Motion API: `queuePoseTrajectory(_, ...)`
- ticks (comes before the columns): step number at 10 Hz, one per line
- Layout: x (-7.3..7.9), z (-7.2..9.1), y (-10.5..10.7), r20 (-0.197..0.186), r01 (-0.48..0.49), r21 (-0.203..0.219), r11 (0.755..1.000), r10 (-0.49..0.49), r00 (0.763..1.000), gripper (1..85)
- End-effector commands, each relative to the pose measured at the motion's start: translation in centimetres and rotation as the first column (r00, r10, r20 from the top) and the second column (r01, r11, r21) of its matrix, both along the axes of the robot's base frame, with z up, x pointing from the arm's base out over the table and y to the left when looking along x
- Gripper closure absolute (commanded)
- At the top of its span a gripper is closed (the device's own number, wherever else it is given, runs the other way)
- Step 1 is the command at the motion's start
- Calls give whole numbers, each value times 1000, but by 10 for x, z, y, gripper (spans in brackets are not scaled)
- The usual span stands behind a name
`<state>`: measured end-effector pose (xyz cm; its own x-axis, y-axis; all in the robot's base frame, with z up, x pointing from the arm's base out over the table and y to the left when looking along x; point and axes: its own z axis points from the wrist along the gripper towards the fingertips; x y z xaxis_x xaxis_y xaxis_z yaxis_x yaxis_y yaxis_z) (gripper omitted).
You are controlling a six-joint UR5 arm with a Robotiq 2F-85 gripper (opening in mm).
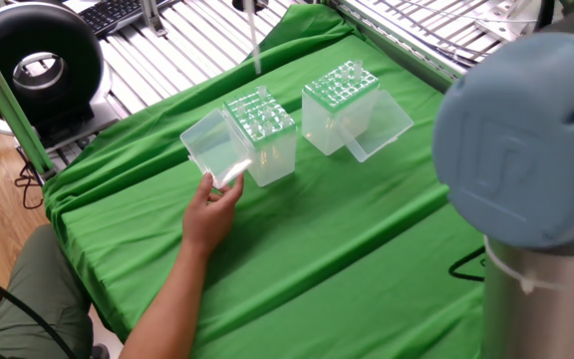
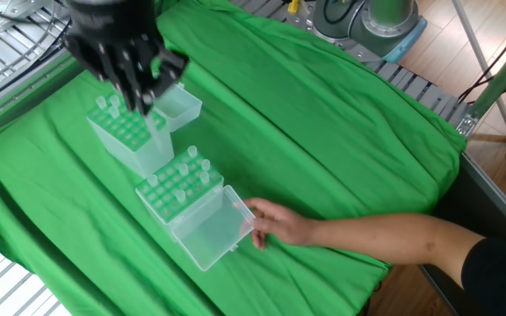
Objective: Insert a large pipette tip into the holder for large pipette tips
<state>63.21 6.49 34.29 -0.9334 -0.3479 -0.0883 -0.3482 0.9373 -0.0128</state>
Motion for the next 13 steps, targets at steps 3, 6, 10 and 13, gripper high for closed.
queuePoseTrajectory(3,20,-25,41,72,-90,65,994,86,994,847)
queuePoseTrajectory(6,25,-35,30,99,-132,55,990,126,987,847)
queuePoseTrajectory(10,31,-34,25,115,-137,48,989,131,985,847)
queuePoseTrajectory(13,25,-36,13,124,-143,52,988,135,983,847)
